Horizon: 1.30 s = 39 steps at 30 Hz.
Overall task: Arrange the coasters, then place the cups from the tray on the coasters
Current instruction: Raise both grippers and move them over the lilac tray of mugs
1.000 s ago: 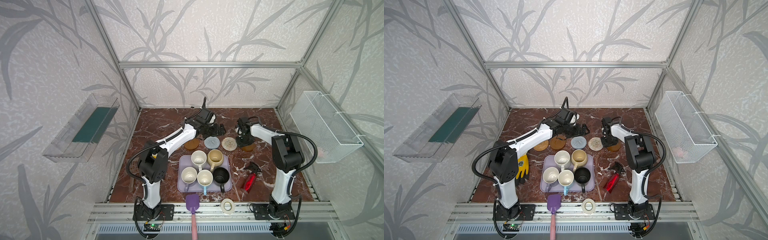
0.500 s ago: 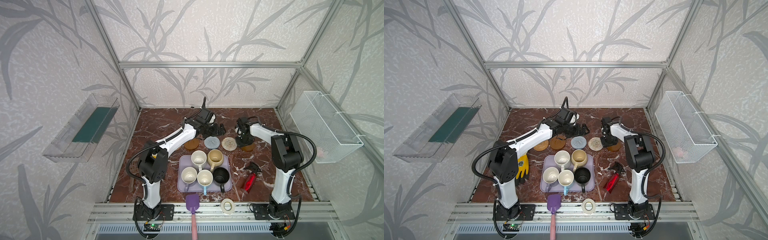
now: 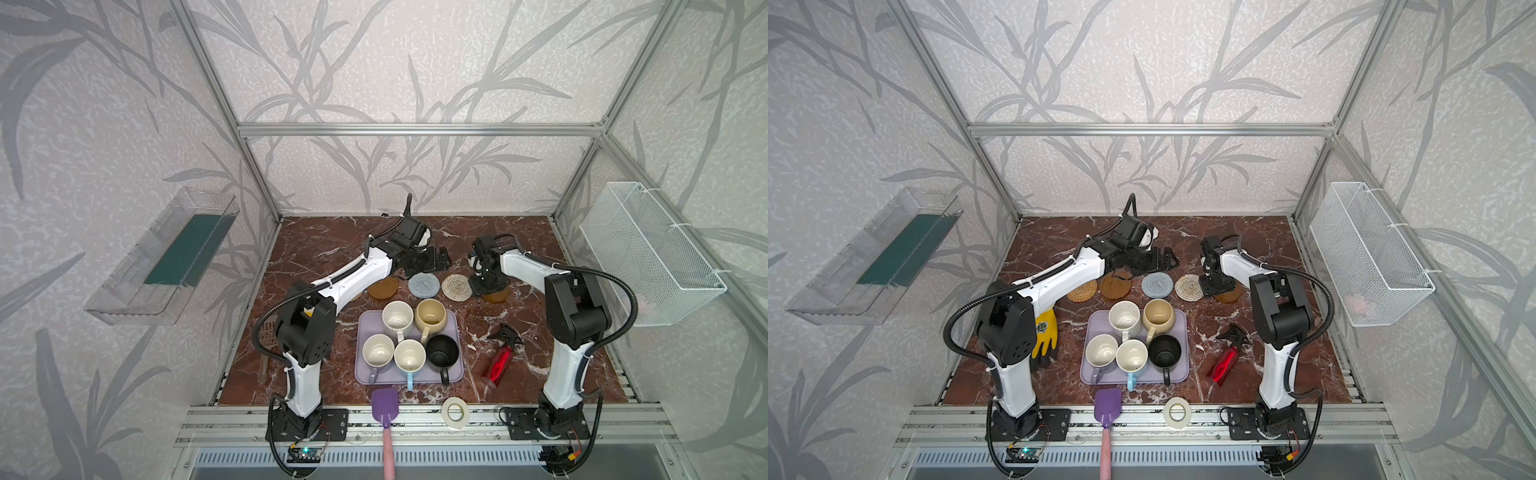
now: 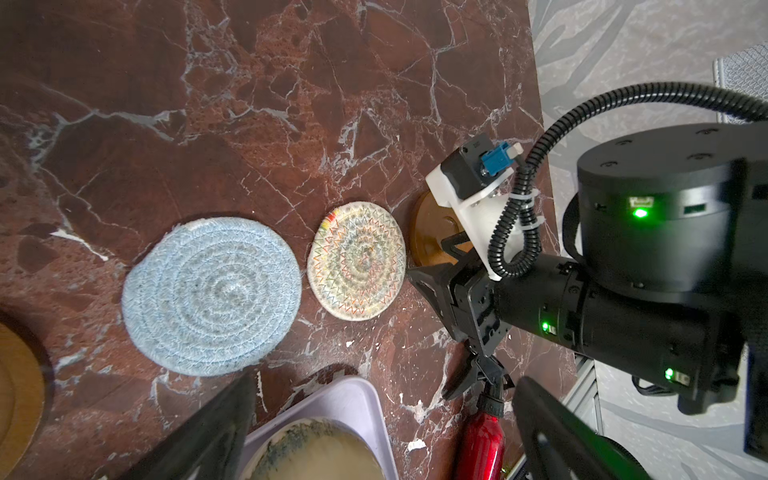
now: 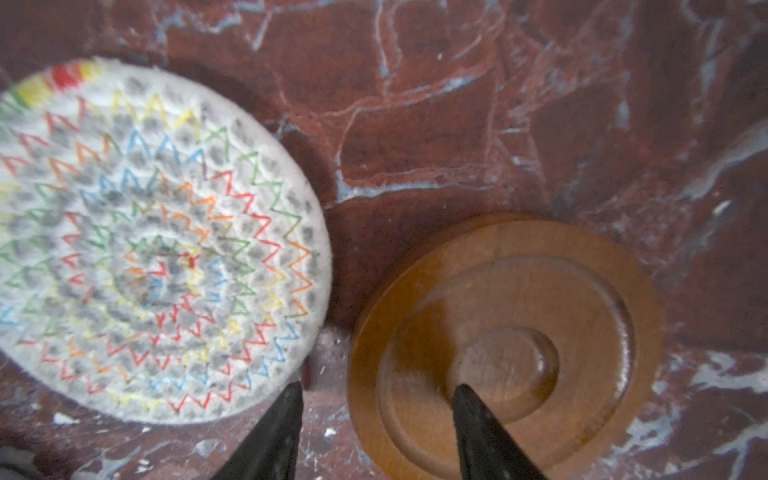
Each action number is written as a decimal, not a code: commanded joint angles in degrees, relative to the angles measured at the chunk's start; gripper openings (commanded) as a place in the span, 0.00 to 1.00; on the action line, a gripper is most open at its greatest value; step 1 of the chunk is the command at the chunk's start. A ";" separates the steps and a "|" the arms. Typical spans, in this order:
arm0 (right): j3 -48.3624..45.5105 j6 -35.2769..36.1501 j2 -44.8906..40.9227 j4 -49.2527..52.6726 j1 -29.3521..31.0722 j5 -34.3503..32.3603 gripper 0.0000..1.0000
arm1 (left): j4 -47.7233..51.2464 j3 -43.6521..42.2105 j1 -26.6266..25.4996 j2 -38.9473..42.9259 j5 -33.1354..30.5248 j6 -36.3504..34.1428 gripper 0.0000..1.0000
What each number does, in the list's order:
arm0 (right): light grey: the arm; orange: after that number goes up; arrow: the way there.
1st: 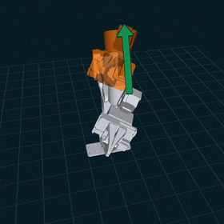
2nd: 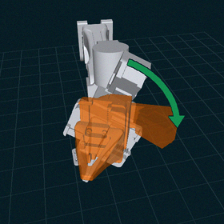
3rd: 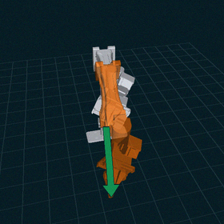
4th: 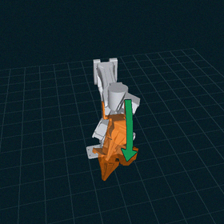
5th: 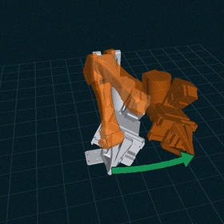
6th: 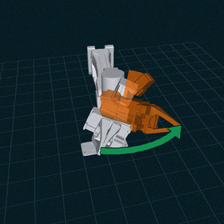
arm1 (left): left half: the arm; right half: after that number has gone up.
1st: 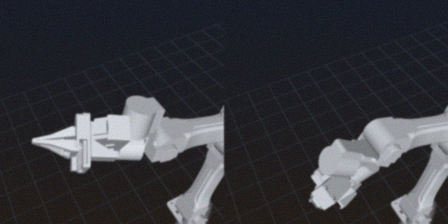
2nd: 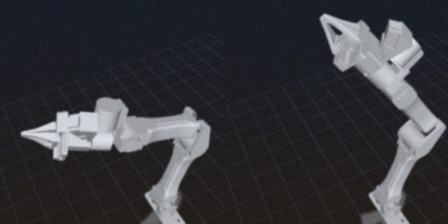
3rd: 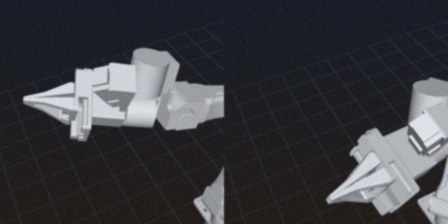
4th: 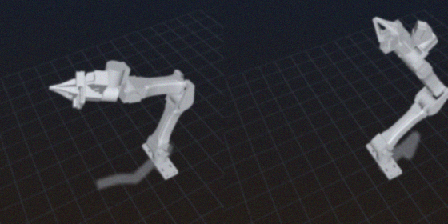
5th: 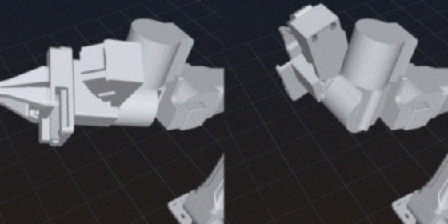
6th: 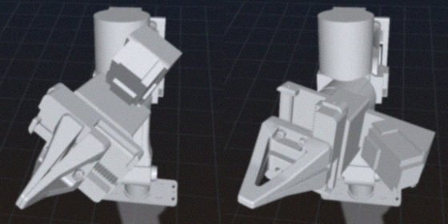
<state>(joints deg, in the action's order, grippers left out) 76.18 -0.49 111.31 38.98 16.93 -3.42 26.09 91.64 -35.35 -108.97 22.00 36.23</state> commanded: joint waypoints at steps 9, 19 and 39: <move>-1.42 -0.62 -10.47 -0.54 2.35 -1.65 0.71 | 1.93 -1.08 0.37 6.29 -2.37 -0.13 0.99; -4.24 -1.22 -27.20 -2.09 4.25 -0.43 0.99 | 12.29 -6.28 0.80 18.12 -10.28 -2.63 0.98; -11.48 -13.06 -39.79 -4.53 11.78 20.57 0.99 | 25.84 -22.47 0.27 32.30 -11.88 2.48 0.62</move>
<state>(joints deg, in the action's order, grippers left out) 65.34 -12.16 73.82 32.80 25.65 16.12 48.18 70.65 -34.50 -79.02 11.53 36.36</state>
